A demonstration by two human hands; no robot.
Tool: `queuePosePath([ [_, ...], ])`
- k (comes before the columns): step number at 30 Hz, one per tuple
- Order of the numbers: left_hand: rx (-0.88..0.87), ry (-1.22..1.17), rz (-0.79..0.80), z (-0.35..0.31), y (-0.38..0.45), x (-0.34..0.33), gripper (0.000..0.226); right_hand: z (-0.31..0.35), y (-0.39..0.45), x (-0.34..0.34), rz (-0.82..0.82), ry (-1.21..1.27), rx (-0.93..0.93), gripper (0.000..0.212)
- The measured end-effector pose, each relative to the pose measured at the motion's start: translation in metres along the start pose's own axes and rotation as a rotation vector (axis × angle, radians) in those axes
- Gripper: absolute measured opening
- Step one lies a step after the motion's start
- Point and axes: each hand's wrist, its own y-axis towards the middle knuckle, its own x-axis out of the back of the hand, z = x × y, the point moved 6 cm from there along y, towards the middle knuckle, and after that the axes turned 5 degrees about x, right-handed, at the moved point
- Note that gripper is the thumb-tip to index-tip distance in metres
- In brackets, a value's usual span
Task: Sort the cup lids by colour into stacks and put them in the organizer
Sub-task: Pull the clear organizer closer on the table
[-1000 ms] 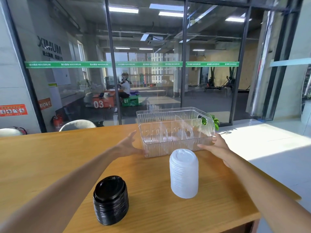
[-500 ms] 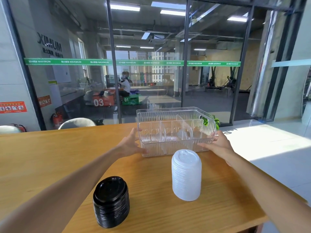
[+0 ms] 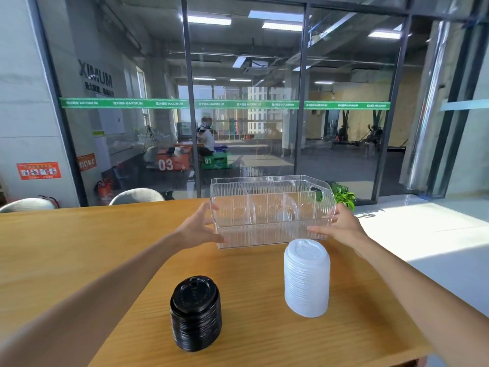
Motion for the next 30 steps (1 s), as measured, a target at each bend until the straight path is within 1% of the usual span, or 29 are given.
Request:
queuePosePath([
  [10,0.021,0.014,-0.051,0.028,-0.041,0.048,0.089,0.053,-0.012,-0.020,0.145,-0.036,0.075,0.076],
  [14,0.025,0.013,-0.076,0.044,-0.059,0.071,0.087,0.075,-0.012,-0.035,0.234,-0.060,0.115,0.070],
  [18,0.035,0.013,-0.096,0.060,-0.076,0.094,0.091,0.097,-0.009,-0.049,0.326,-0.089,0.151,0.062],
  [22,0.039,0.030,-0.120,0.073,-0.089,0.112,0.093,0.115,-0.009,-0.061,0.375,-0.135,0.187,0.070],
  [26,0.054,0.019,-0.119,0.087,-0.102,0.126,0.091,0.131,-0.009,-0.072,0.412,-0.217,0.217,0.067],
  [30,0.074,-0.001,-0.135,0.105,-0.119,0.140,0.094,0.145,-0.008,-0.092,0.475,-0.248,0.244,0.057],
])
